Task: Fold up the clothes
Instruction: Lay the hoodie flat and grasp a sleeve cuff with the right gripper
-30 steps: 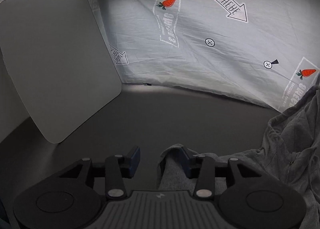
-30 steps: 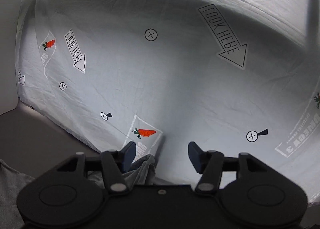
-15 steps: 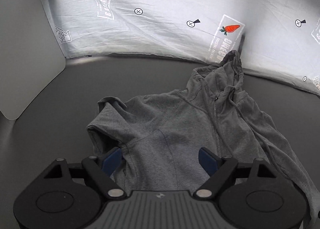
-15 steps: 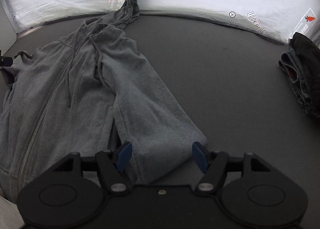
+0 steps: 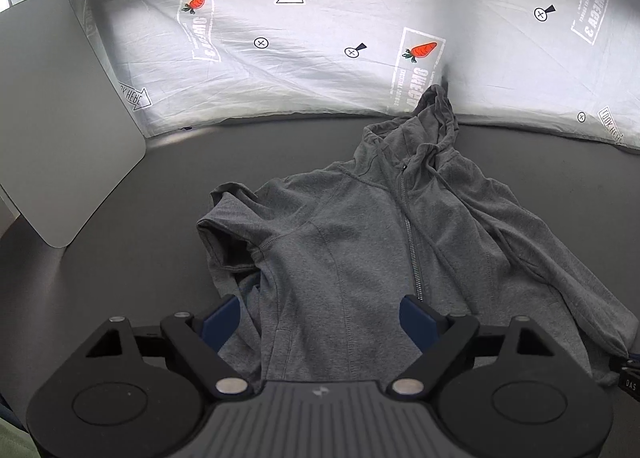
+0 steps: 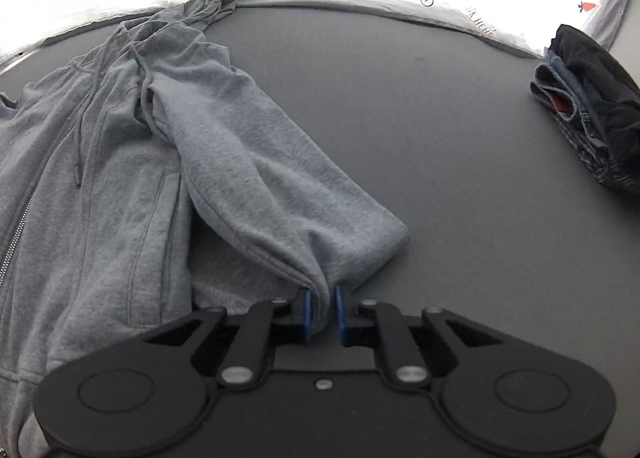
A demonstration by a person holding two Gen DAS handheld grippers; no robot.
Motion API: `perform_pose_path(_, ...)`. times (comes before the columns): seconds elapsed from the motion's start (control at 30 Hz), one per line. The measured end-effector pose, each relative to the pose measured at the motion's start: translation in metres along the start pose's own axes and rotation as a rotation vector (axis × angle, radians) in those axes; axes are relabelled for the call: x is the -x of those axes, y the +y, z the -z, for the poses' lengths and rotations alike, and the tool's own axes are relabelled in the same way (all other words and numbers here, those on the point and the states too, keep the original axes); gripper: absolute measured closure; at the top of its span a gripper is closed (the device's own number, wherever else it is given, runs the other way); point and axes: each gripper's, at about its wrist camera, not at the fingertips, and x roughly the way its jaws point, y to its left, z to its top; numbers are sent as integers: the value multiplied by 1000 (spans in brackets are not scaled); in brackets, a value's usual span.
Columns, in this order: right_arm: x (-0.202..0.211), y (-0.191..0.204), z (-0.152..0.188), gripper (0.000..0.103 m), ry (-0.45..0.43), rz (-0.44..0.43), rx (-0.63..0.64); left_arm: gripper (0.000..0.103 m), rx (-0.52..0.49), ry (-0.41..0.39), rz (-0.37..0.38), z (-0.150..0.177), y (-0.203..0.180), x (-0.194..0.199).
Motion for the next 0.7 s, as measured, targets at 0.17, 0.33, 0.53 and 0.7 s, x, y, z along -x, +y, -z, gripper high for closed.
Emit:
perform_pose_path(0.17, 60, -11, -26, 99, -409, 441, 379, 15, 70, -2, -38, 6, 9, 11)
perform_pose_path(0.33, 78, 0, -27, 90, -670, 669, 790, 15, 115, 29, -23, 6, 8, 9)
perform_pose_path(0.53, 47, 29, 41, 55, -294, 263, 885, 15, 93, 13, -4, 8, -5, 14)
perform_pose_path(0.7, 50, -16, 55, 45, -105, 121, 488, 15, 71, 42, -2, 12, -15, 15)
